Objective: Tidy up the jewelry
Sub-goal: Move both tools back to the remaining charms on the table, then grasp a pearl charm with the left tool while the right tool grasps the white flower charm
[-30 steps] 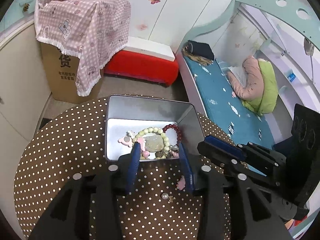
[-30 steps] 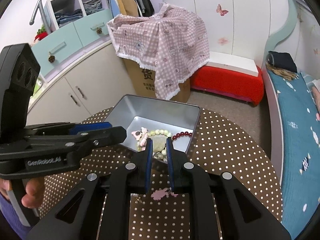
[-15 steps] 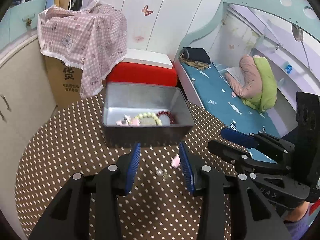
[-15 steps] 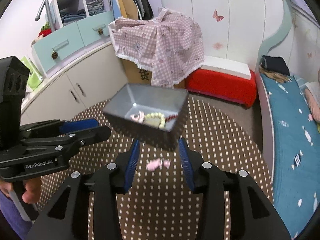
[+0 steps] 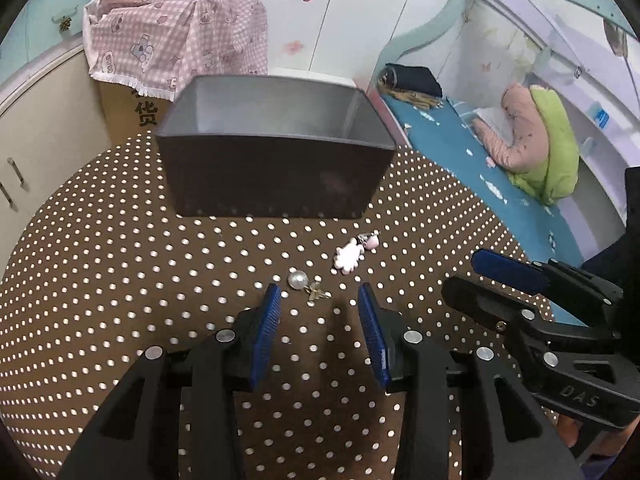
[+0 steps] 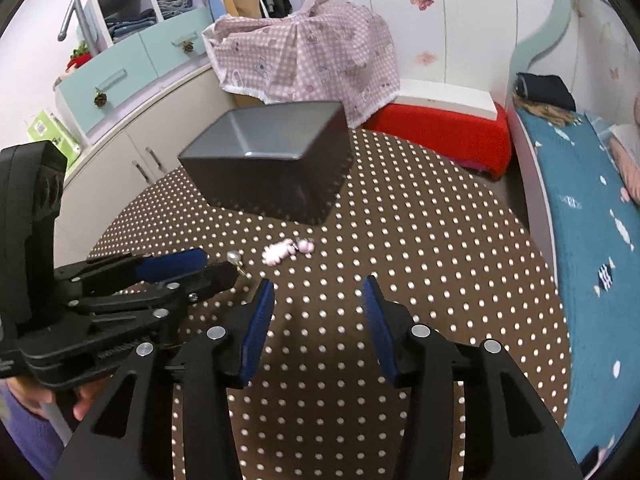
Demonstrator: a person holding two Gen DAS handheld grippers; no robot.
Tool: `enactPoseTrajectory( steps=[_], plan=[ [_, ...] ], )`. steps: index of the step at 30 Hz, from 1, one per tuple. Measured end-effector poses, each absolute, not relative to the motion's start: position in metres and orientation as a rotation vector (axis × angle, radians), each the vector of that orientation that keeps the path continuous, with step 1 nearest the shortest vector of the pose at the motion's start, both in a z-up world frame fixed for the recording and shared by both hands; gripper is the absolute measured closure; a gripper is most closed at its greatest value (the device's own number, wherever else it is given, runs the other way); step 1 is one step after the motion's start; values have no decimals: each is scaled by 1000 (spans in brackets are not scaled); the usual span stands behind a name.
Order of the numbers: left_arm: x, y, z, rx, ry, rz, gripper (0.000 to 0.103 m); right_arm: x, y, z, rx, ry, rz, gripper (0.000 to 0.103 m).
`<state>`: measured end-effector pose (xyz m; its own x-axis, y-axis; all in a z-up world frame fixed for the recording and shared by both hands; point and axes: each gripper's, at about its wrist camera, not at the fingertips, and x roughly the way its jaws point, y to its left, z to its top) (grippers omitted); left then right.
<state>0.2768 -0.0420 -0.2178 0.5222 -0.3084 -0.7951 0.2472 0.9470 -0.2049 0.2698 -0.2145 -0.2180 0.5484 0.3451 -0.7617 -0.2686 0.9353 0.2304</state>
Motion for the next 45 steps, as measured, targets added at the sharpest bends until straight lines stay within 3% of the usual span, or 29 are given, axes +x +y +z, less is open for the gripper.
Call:
enactPoseTrajectory(
  steps=[12, 19, 29, 32, 41, 45],
  plan=[
    [286, -55, -226, -10, 974, -284, 68, 272, -222, -233, 118, 933, 381, 58],
    [286, -51, -226, 50, 966, -248, 95, 279, -212, -235, 116, 938, 384, 57],
    [283, -30, -228, 7, 962, -301, 96, 293, -185, -240, 75, 952, 396, 57],
    [281, -22, -227, -6, 962, -295, 96, 297, -177, -240, 73, 950, 394, 47],
    [279, -9, -225, -28, 951, -290, 96, 310, -149, -245, 6, 937, 351, 47],
    [281, -6, -227, -36, 958, -296, 96, 313, -143, -245, -49, 922, 311, 61]
  ],
)
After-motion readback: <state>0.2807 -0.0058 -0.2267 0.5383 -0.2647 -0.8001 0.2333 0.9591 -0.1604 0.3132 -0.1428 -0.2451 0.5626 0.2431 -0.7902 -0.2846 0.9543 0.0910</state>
